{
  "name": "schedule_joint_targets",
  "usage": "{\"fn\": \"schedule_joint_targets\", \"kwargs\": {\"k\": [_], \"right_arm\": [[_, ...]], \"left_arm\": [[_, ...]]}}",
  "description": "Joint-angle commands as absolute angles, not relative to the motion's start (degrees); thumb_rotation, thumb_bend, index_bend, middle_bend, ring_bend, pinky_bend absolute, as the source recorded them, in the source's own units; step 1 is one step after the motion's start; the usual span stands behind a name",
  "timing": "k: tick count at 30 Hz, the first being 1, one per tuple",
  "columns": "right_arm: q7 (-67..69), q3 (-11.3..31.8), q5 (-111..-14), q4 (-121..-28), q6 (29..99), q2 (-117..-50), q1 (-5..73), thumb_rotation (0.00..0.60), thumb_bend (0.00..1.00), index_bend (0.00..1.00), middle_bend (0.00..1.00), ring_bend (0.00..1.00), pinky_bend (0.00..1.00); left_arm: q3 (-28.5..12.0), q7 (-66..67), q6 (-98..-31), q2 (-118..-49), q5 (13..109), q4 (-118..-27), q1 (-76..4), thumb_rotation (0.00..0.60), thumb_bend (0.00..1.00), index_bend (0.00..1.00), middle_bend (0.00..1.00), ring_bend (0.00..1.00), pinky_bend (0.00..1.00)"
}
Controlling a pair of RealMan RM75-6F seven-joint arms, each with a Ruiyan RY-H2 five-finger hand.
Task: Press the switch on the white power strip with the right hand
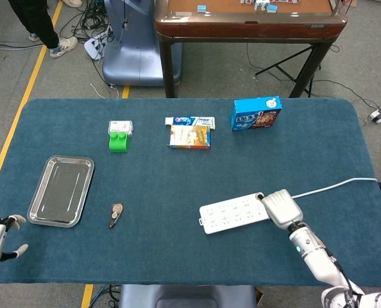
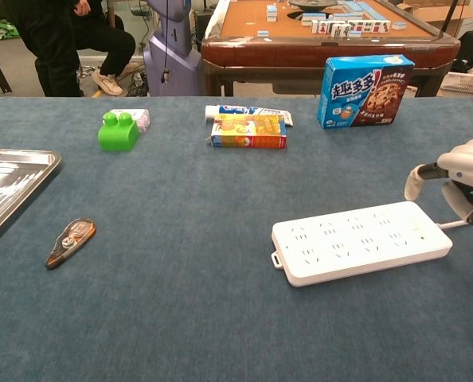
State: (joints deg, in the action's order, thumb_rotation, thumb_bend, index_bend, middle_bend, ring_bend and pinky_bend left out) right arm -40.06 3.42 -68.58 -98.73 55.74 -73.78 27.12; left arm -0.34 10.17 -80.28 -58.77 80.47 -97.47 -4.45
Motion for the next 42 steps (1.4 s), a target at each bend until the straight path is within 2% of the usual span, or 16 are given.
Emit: {"fn": "schedule_joint_targets", "kwargs": {"k": [1,42], "right_arm": [[-40.92,2.79,-67.74,-98.48,55.39,-74.40,27.67,0.600,0.90,0.30,0.95,1.00,1.00],[-41.31,-2.00,-65.12,-96.99,56.73,-76.21,29.76,0.600,0.90,0.30,0.95,1.00,1.00]], "left_arm": [[-0.32,10.14,-80.24,-58.76,80.47,-97.46,-4.45,0.600,0.15,0.48,0.47,0.40,0.63],[-0.28,10.39,-80.20,-58.59,80.36,-97.76,-4.39,0.600,0.15,0.48,0.47,0.40,0.63]]}}
